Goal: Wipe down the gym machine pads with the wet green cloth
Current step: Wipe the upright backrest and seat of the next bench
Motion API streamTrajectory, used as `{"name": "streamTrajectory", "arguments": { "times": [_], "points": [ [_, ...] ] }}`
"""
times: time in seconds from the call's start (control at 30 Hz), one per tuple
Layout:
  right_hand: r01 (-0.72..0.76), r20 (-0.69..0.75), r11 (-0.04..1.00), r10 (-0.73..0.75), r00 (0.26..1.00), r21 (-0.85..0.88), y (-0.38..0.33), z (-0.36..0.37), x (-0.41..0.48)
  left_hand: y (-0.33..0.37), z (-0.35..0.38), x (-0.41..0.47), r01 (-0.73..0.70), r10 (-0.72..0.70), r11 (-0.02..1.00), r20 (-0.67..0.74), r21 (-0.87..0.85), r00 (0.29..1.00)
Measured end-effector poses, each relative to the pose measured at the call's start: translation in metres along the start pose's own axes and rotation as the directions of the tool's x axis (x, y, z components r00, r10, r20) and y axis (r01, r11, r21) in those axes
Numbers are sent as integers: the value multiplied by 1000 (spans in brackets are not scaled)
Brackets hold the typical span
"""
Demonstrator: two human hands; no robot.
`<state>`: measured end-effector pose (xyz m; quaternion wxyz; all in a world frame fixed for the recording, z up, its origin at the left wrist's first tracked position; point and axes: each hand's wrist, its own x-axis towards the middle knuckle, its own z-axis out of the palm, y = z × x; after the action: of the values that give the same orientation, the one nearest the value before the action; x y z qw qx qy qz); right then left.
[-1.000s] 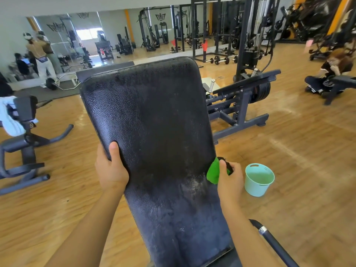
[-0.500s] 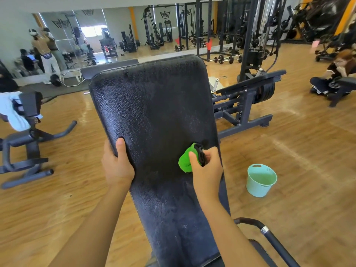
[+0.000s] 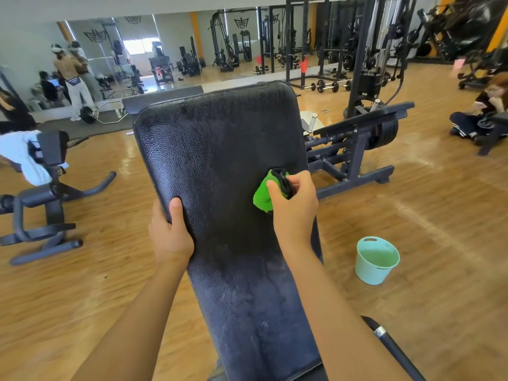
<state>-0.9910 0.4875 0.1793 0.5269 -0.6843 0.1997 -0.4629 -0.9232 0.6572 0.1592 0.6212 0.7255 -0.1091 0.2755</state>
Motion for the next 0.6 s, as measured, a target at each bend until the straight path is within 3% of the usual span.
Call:
{"name": "streamTrajectory", "arguments": {
  "times": [0.17,0.3,0.6],
  "points": [
    [-66,106,992,77,991,-111,54,-25,-55,-6,0,-1,-9,9,1000,-10,7,1000],
    [-164,110,970,185,976,-178,96,-47,-103,-8,-1,-1,32,-32,999,-19,10,999],
    [-286,101,951,298,949,-117,115,-61,-116,-40,-6,-90,183,-183,983,0,22,983]
  ]
}}
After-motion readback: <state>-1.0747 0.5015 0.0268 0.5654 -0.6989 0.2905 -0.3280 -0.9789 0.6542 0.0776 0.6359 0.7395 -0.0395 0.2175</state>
